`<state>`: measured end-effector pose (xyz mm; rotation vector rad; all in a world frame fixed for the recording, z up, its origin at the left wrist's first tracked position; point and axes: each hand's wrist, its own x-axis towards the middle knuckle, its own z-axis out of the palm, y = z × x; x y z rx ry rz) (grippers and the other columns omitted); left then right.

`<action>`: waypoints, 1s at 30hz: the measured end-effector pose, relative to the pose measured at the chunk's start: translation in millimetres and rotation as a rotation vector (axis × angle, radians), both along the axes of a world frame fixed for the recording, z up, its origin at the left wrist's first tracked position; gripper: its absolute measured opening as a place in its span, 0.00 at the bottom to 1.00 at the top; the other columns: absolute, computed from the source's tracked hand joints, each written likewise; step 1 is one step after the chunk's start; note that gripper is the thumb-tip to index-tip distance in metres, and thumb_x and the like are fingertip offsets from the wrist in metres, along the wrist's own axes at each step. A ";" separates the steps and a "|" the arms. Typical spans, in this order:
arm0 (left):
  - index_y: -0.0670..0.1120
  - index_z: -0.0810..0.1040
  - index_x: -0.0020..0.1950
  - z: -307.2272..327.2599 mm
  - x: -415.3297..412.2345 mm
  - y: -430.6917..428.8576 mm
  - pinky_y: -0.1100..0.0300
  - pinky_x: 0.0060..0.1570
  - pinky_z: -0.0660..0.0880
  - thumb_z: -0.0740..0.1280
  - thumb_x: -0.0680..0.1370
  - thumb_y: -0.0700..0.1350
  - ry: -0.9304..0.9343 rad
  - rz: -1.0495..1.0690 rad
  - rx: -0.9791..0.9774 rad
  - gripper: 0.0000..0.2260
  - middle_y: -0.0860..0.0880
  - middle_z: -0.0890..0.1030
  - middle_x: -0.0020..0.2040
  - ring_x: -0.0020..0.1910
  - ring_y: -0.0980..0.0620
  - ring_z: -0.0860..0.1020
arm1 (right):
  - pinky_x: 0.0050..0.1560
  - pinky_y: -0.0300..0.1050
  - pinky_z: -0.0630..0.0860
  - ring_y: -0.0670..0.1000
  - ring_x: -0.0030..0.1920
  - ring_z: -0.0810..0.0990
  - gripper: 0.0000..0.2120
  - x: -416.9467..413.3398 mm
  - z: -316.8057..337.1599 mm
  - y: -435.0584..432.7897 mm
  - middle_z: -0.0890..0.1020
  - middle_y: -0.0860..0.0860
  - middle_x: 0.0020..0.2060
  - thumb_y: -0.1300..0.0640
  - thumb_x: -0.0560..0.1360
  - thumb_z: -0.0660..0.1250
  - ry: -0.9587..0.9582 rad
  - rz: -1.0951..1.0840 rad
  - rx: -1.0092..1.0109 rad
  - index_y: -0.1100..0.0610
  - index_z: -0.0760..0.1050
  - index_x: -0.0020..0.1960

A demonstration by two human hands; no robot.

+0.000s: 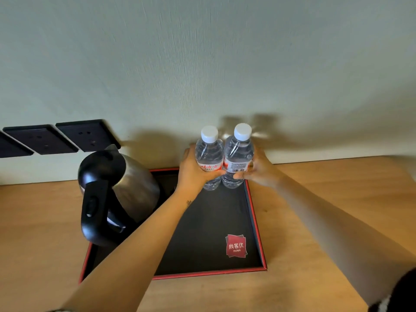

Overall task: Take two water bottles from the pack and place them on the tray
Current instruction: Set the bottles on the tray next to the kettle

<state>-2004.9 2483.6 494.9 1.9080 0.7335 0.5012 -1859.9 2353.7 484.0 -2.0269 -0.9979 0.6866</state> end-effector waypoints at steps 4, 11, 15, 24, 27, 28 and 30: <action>0.43 0.69 0.63 10.0 -2.5 -6.0 0.48 0.60 0.74 0.81 0.59 0.44 0.022 -0.023 -0.027 0.36 0.42 0.75 0.61 0.60 0.45 0.75 | 0.70 0.62 0.60 0.58 0.69 0.64 0.49 -3.9 14.1 -5.8 0.68 0.57 0.68 0.57 0.57 0.80 -0.155 0.050 -0.057 0.57 0.57 0.71; 0.47 0.69 0.63 63.5 -13.6 0.6 0.56 0.56 0.73 0.78 0.63 0.46 -0.019 -0.043 0.082 0.31 0.46 0.76 0.60 0.57 0.50 0.75 | 0.45 0.39 0.70 0.55 0.52 0.75 0.28 -3.3 88.6 -13.6 0.78 0.57 0.55 0.57 0.66 0.75 -0.196 -0.002 0.156 0.56 0.68 0.62; 0.45 0.77 0.54 96.0 -7.6 3.9 0.61 0.44 0.73 0.75 0.67 0.44 0.002 -0.071 0.245 0.17 0.45 0.80 0.52 0.46 0.51 0.77 | 0.43 0.50 0.73 0.57 0.45 0.78 0.16 -11.9 114.6 -3.5 0.82 0.57 0.46 0.53 0.67 0.74 -0.367 0.022 0.052 0.57 0.75 0.51; 0.43 0.80 0.54 114.3 -2.2 2.2 0.62 0.44 0.70 0.73 0.68 0.40 0.183 -0.069 0.379 0.15 0.39 0.83 0.50 0.46 0.44 0.79 | 0.50 0.50 0.73 0.61 0.52 0.78 0.13 -19.7 124.7 0.2 0.82 0.59 0.52 0.63 0.71 0.68 -0.588 0.091 -0.104 0.60 0.75 0.55; 0.43 0.80 0.54 115.5 -6.1 3.8 0.62 0.43 0.69 0.74 0.68 0.41 0.190 -0.058 0.376 0.16 0.40 0.82 0.52 0.48 0.44 0.79 | 0.52 0.52 0.74 0.62 0.54 0.77 0.14 -22.0 128.1 0.1 0.80 0.60 0.53 0.70 0.71 0.65 -0.634 0.196 -0.117 0.62 0.76 0.55; 0.43 0.80 0.55 115.6 -7.2 4.0 0.62 0.44 0.69 0.74 0.67 0.42 0.192 -0.052 0.380 0.16 0.40 0.82 0.52 0.49 0.44 0.79 | 0.52 0.52 0.73 0.62 0.54 0.76 0.14 -24.6 128.8 1.3 0.80 0.61 0.53 0.71 0.71 0.63 -0.648 0.238 -0.125 0.62 0.76 0.55; 0.43 0.80 0.55 116.0 -8.1 2.9 0.61 0.45 0.69 0.74 0.68 0.42 0.202 -0.038 0.389 0.17 0.40 0.82 0.53 0.50 0.44 0.79 | 0.50 0.50 0.71 0.62 0.55 0.75 0.15 -29.3 129.7 3.0 0.78 0.62 0.54 0.71 0.71 0.61 -0.665 0.277 -0.141 0.62 0.75 0.56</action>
